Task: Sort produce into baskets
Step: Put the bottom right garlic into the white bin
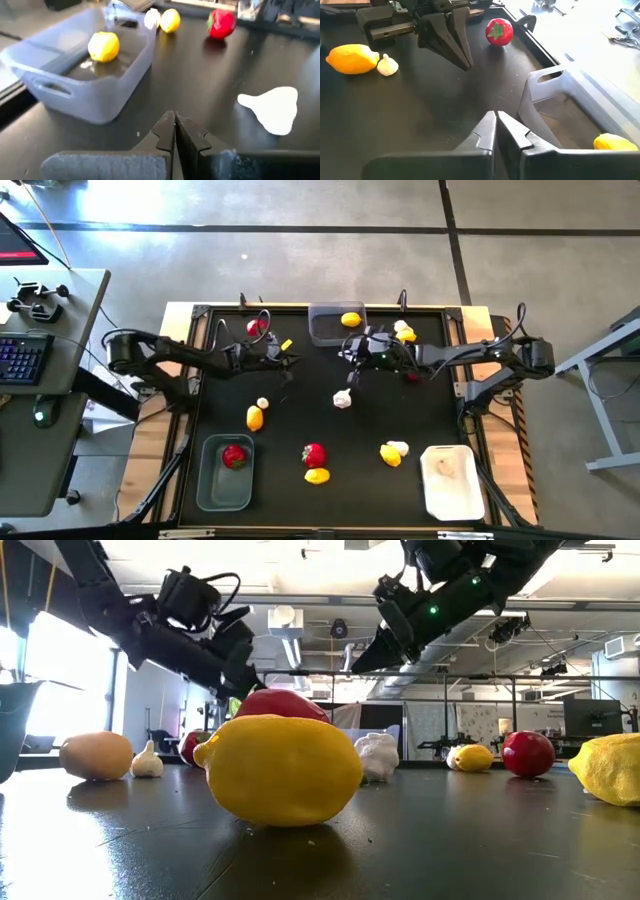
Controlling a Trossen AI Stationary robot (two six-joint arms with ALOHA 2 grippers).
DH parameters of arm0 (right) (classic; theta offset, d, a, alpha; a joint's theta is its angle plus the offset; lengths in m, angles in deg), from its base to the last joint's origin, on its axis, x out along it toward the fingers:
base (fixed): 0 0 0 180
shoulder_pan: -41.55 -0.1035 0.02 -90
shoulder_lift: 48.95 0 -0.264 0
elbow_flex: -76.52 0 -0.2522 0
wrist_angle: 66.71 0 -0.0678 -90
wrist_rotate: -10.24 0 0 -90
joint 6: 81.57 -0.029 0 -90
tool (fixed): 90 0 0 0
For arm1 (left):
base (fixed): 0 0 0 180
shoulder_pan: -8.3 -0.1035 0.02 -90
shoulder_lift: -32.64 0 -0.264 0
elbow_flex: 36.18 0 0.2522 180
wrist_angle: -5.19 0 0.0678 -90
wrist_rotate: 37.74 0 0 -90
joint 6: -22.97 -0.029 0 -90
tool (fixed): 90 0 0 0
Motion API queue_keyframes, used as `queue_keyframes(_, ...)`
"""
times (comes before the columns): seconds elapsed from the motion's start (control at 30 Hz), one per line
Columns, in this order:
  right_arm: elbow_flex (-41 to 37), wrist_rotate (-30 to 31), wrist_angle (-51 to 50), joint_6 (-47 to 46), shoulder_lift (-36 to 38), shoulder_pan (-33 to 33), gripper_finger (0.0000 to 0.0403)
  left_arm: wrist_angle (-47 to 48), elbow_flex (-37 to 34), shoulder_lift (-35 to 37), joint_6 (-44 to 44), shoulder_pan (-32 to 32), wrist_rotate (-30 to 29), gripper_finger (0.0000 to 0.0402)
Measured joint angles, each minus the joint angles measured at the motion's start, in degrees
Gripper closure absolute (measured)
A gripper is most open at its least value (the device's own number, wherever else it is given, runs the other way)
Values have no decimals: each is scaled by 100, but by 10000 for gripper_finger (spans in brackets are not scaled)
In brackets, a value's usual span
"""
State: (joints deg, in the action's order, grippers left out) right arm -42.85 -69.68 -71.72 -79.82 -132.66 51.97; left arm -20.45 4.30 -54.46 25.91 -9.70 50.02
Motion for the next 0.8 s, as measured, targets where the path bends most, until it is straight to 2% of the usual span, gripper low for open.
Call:
queue_keyframes(0.1, 0, -1, 1, 22, 0, -2, 372, -576, 4, -257, -31, 0, 0, 401)
queue_keyframes(0.23, 0, 2, -1, -202, 0, -2, 320, -1054, 7, -489, -53, 0, 4, 401)
queue_keyframes(0.47, 0, 15, -1, -734, 0, -4, 245, -1151, 66, -646, -129, 0, 7, 402)
queue_keyframes(0.6, 0, 14, 7, -734, 0, -4, 227, -1147, 148, -661, -115, 0, 7, 401)
queue_keyframes(0.8, 0, 8, 5, -732, 0, -4, 224, -1151, 268, -659, -164, 0, 7, 401)
